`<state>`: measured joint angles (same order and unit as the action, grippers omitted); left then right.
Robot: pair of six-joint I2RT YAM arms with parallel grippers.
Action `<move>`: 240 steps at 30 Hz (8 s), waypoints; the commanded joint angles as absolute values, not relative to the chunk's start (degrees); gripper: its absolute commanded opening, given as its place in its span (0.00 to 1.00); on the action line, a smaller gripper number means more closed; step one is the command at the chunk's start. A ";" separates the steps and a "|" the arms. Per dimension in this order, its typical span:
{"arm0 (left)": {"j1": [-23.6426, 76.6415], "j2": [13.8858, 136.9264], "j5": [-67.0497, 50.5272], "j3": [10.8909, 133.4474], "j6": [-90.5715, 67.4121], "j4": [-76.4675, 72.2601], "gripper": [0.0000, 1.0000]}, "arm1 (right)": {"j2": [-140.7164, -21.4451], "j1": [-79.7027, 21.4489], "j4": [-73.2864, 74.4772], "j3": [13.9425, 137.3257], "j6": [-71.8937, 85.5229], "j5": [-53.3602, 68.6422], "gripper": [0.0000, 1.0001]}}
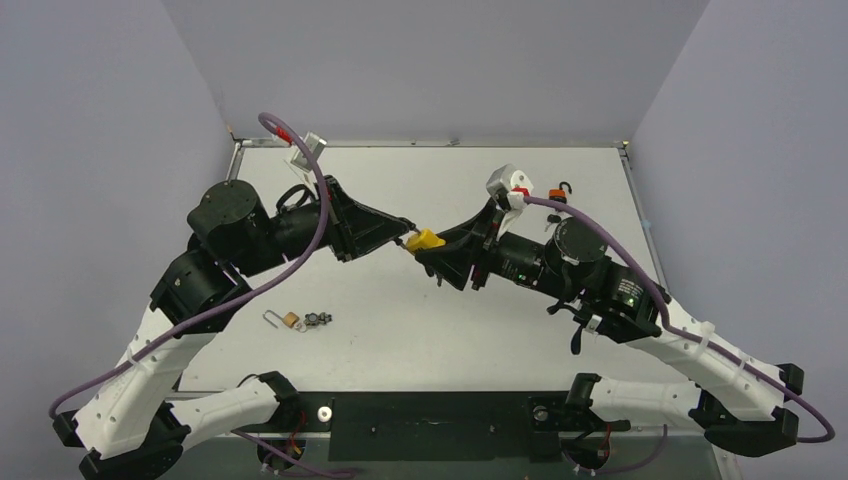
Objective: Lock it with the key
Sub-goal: Lock the lock.
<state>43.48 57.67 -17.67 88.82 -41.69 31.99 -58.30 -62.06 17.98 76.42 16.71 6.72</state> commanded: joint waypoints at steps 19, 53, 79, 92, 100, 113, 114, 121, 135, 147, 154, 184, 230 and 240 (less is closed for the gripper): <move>42.39 50.08 -26.40 81.00 -35.60 16.94 0.00 | -55.86 -53.13 -1.46 74.89 38.87 34.40 0.00; 55.66 51.57 -17.50 74.95 -33.84 11.69 0.00 | -58.75 -49.39 -7.34 76.62 40.96 25.68 0.00; 61.55 51.92 -13.98 68.75 -31.94 8.14 0.00 | -65.27 -48.00 -24.44 80.12 54.48 31.50 0.00; 63.01 52.64 -10.95 68.40 -31.66 10.01 0.00 | -66.34 -48.00 -21.86 81.52 53.52 30.28 0.00; 67.13 55.27 -7.80 68.95 -35.27 8.78 0.00 | -66.83 -52.46 -7.19 86.57 39.32 22.57 0.00; 72.13 59.19 -2.17 69.88 -33.16 11.02 0.00 | -70.30 -54.93 1.33 92.57 33.74 18.04 0.00; 72.22 59.40 -1.84 70.10 -32.88 11.18 0.00 | -70.77 -55.53 2.47 93.34 32.52 17.54 0.00; 72.29 61.93 -1.36 75.41 -30.99 15.77 0.00 | -72.60 -57.49 10.67 95.14 28.29 13.73 0.00; 76.62 69.45 -3.98 85.05 -27.08 24.30 0.00 | -79.97 -58.00 21.86 103.74 24.29 10.67 0.00; 77.69 72.19 -10.67 84.53 -28.70 20.65 0.00 | -82.97 -57.90 24.36 107.34 21.49 11.79 0.00; 77.65 73.30 -15.56 82.61 -31.91 14.58 0.00 | -82.64 -57.63 21.95 105.96 22.38 14.16 0.00; 69.31 64.38 -13.16 76.84 -32.61 18.23 0.09 | -68.26 -47.44 10.60 83.89 28.81 21.89 0.00; 56.68 52.90 -12.95 69.63 -39.38 9.91 0.37 | -48.73 -41.41 -12.39 63.28 51.95 15.38 0.00; 51.75 54.04 -15.11 69.01 -46.30 1.05 0.37 | -47.47 -42.27 -18.49 61.72 53.34 11.73 0.00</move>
